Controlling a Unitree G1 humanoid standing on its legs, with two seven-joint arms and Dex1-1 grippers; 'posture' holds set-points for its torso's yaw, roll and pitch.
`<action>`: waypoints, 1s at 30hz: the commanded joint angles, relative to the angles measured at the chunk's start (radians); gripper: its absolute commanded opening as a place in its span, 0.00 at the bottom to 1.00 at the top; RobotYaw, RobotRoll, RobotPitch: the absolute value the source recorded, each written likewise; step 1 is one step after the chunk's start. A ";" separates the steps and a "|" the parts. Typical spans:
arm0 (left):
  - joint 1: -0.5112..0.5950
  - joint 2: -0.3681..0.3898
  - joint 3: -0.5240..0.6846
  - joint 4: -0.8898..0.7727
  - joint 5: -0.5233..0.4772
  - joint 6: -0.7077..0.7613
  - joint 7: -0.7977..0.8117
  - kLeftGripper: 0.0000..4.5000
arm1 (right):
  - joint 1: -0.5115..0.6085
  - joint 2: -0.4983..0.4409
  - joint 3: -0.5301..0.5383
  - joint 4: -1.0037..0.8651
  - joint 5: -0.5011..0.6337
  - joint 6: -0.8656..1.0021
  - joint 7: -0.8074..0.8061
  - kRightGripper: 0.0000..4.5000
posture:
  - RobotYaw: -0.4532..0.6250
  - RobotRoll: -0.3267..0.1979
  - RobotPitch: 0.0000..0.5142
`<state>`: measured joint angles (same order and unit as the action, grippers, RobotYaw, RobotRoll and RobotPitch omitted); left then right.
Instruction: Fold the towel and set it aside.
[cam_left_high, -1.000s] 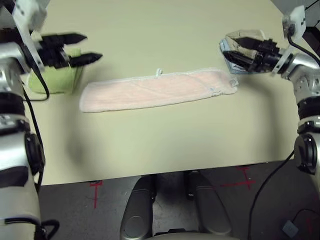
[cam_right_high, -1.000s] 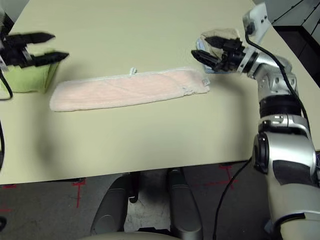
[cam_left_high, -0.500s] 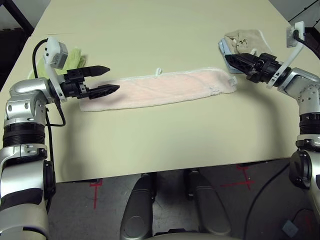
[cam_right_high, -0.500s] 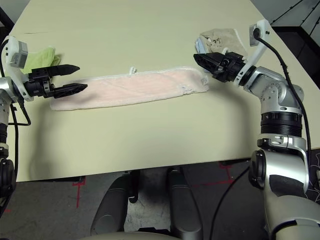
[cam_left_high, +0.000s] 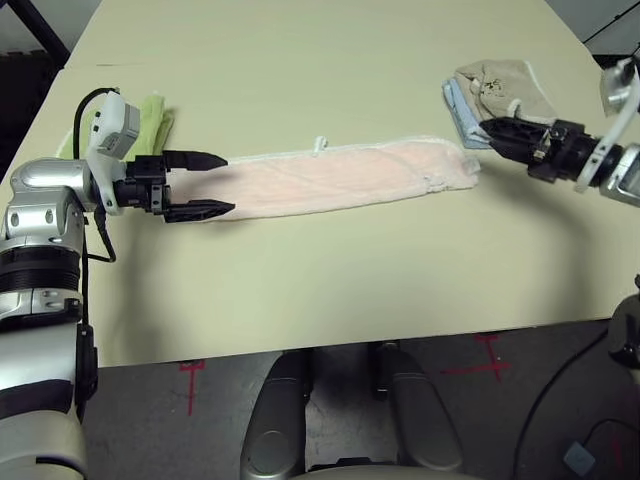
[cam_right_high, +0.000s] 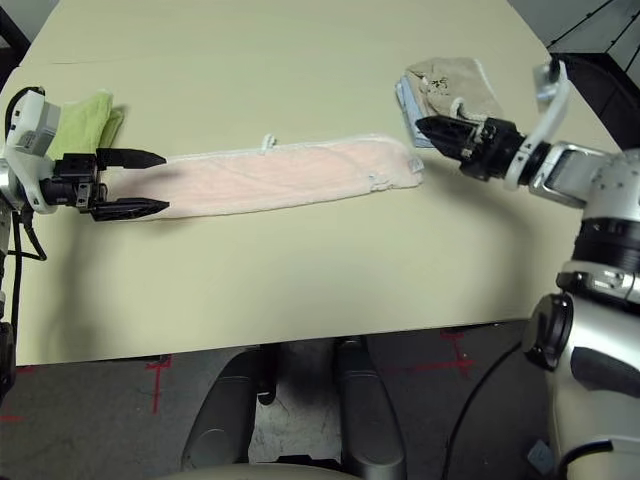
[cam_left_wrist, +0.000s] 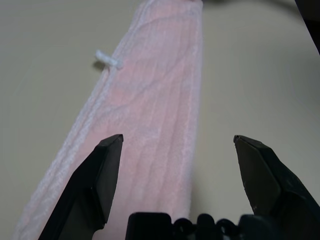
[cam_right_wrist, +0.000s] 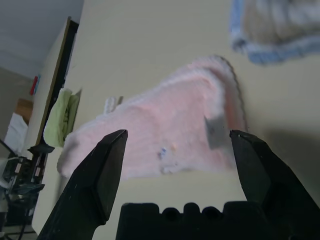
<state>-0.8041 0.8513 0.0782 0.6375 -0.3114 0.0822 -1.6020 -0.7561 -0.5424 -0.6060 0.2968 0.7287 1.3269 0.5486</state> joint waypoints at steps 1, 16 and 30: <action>0.021 0.023 -0.018 -0.019 0.000 0.010 -0.012 1.00 | 0.030 0.051 -0.093 -0.111 0.050 0.043 -0.102 0.99 | 0.43 0.62 0.62; 0.038 0.039 -0.018 -0.088 -0.035 0.074 -0.012 1.00 | 0.072 0.147 -0.185 -0.227 0.075 0.188 -0.296 0.99 | 0.44 0.62 0.65; 0.067 0.046 -0.004 -0.144 -0.038 0.120 -0.007 1.00 | 0.022 0.248 -0.111 -0.111 0.002 -0.015 -0.406 0.99 | 0.46 0.62 0.68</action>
<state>-0.7569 0.8812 0.0682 0.5185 -0.3385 0.1939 -1.6048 -0.7483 -0.2998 -0.7250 0.1474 0.7624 1.3400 0.1661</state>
